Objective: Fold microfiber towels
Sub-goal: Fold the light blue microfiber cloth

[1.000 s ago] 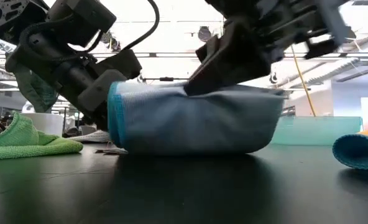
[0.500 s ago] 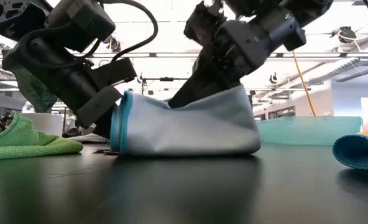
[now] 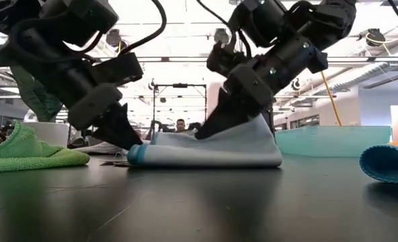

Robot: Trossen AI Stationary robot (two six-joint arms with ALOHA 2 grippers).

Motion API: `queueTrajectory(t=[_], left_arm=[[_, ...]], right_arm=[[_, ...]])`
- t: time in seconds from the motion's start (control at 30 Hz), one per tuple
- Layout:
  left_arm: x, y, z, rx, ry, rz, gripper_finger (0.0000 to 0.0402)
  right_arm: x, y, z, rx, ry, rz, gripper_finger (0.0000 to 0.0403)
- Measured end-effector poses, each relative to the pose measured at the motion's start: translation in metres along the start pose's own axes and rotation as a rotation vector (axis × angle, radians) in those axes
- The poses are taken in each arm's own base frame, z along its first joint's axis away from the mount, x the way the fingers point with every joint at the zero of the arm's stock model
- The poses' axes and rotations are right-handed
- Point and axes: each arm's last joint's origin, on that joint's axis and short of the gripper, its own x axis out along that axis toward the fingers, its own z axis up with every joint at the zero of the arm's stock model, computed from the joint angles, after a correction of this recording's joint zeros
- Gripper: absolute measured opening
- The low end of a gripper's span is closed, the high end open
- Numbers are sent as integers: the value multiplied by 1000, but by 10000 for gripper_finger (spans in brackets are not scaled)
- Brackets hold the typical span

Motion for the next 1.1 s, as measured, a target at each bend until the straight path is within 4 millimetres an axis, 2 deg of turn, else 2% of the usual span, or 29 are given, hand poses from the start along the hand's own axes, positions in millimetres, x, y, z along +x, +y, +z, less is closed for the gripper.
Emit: queueTrajectory(t=[0.3, 0.53, 0.73, 0.9, 1.1], left_arm=[[-1, -7, -7, 39, 8, 10, 26], [-17, -6, -6, 65, 35, 21, 26], [-22, -8, -7, 120, 22, 51, 26], [-9, -2, -19, 115, 21, 182, 26], [3, -2, -23, 117, -14, 217, 26]], right_arm=[[-3, 16, 11, -172, -136, 254, 8], [-4, 20, 11, -284, -149, 398, 8], [-5, 17, 18, -364, -242, 382, 8], [-3, -2, 23, -313, -264, 331, 8], [-1, -18, 22, -229, -223, 204, 3]])
